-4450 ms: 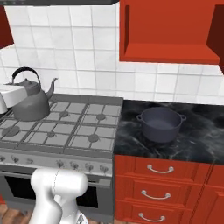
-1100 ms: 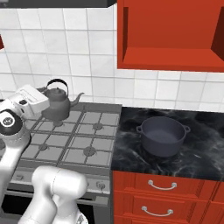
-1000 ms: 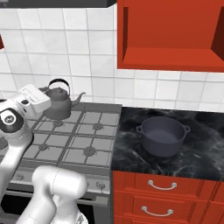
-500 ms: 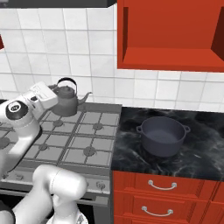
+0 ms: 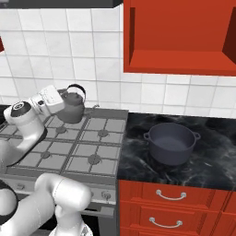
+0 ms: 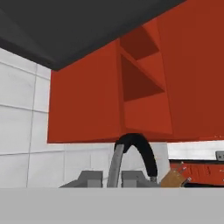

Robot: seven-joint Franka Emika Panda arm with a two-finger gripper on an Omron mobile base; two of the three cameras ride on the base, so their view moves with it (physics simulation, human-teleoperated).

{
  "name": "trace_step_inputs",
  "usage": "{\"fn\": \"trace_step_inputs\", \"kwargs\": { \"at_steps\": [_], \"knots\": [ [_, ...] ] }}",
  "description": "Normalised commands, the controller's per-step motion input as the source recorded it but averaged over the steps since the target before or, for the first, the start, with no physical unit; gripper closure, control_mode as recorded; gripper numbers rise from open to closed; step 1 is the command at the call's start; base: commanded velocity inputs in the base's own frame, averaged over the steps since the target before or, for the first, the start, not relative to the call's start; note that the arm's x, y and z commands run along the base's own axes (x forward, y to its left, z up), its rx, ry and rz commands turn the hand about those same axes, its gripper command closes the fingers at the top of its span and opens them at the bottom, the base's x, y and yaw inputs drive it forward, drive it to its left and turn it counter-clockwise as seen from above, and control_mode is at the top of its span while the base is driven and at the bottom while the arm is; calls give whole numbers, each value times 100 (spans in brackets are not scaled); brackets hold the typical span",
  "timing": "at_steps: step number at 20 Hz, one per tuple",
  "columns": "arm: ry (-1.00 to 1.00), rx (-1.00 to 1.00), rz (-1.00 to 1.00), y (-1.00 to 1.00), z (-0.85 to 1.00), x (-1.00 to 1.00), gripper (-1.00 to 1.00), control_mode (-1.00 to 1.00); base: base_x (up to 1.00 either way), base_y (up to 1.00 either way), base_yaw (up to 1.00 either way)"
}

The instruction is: Pick the kettle from the cabinet and place it on a stove burner. Then pick the pot from the counter and place it on another stove burner. Finally, turn both burners on.

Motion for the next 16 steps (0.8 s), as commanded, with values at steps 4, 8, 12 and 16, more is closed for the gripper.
{"fn": "trace_step_inputs", "kwargs": {
  "at_steps": [4, 8, 12, 16],
  "knots": [
    [-9, 0, -15, -7, -21, 13, 100, -100, 0, 0, 0],
    [-12, -1, -13, -7, -27, 18, 100, -100, 0, 0, 0],
    [-6, -5, -8, -1, -30, 22, 100, -100, 0, 0, 0],
    [0, -11, -1, -3, -32, 21, 100, -100, 0, 0, 0]
  ]
}}
